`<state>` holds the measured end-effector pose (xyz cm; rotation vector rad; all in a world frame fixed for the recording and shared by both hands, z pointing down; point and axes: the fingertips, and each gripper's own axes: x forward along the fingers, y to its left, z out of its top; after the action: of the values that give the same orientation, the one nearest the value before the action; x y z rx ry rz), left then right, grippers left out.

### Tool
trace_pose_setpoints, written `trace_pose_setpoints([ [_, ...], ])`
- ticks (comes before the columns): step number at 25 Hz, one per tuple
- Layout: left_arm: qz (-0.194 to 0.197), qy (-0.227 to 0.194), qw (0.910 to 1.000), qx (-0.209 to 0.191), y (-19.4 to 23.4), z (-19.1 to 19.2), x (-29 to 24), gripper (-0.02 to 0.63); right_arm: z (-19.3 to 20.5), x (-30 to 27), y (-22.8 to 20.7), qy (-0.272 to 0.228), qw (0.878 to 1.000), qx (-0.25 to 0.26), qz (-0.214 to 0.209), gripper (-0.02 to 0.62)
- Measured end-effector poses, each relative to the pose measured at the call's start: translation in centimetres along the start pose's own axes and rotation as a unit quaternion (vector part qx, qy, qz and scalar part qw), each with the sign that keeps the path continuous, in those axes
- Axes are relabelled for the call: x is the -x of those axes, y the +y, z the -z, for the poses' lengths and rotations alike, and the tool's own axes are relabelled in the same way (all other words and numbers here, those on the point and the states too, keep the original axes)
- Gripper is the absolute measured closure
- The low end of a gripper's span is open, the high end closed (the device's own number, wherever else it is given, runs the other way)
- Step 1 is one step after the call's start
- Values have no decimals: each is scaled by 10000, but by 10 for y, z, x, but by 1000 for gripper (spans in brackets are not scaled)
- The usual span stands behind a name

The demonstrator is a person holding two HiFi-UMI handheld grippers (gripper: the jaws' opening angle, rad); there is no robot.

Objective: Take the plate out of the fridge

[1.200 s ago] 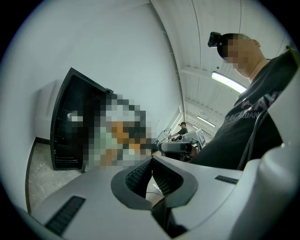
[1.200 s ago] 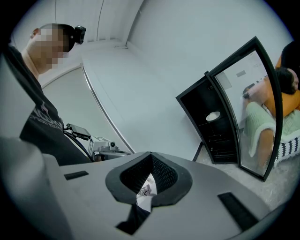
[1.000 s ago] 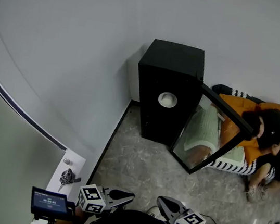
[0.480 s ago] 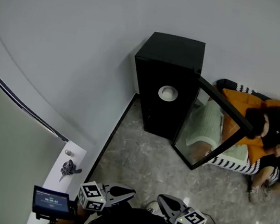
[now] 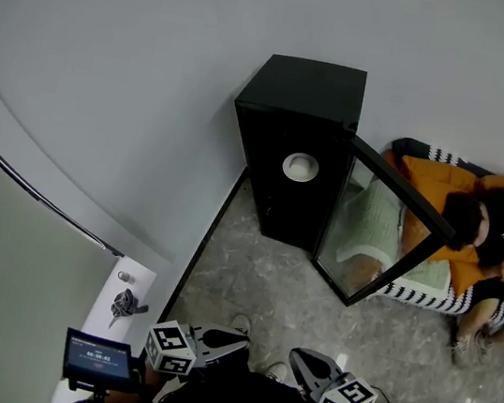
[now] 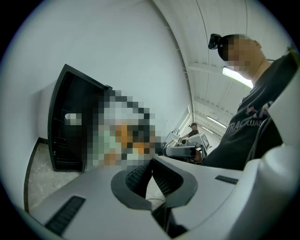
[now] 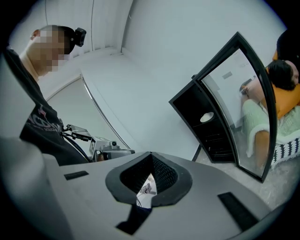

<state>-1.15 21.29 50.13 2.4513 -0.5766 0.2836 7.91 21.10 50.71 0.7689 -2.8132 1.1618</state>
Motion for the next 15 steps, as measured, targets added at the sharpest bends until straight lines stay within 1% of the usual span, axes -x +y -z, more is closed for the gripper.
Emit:
trace_pose_setpoints([
  [3,-13,13,10000,-35,-10,-10,2,601,-9,12,7,-84,9999,-5,59,598],
  [4,0,14,10000,-50,-6,-14,1,601,-12,11,5,-111,9999,-11,99,598],
  [9,196,33,9997,-104,65,-36,-16,601,-35,-26,-41,-258,9989,-7,400,598],
  [12,292,92,9994,-145,99,-55,-22,600,-53,-42,-58,-401,9975,-54,582,598],
  [15,301,188,9992,-162,136,-78,-26,601,-73,-62,-71,-507,9956,-129,777,598],
])
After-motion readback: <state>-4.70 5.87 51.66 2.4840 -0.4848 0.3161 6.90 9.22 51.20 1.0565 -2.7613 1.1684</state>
